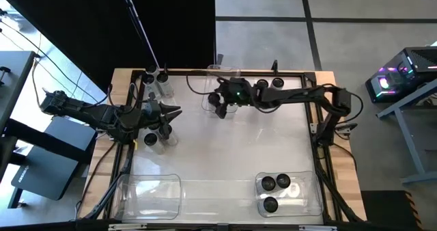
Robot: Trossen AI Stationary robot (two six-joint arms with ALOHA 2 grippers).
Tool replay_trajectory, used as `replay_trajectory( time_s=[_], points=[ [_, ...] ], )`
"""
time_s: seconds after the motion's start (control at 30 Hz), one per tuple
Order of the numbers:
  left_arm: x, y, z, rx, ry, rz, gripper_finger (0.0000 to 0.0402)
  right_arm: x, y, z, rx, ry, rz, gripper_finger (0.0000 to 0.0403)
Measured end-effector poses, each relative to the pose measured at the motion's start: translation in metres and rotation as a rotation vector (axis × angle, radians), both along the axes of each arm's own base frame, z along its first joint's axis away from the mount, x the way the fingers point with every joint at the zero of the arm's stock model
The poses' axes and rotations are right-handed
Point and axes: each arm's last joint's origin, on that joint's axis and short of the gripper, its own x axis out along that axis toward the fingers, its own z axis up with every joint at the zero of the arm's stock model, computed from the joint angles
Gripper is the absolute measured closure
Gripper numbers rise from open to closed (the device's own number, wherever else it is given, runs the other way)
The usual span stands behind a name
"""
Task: Sort soda cans
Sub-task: Put the bottom right white yellow soda can into the top middle transparent bin, then put the right white yellow soda can into the top middle transparent bin
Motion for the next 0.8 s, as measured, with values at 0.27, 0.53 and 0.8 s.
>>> replay_trajectory(
  time_s=[0.27,0.53,0.8],
  points=[
    [-0.001,-0.001,0.0,-0.008,0.007,-0.041,0.0336,-0.006,0.003,0.023,-0.026,-0.084,-0.008,0.0108],
    [-0.023,0.002,0.053,0.028,-0.007,-0.184,0.0346,0.011,0.052,0.038,-0.112,-0.271,0.098,0.0108],
    [-0.038,-0.001,0.058,-0.049,0.134,-0.2,0.0366,0.027,0.135,0.021,-0.172,-0.343,0.324,0.0108]
  ],
)
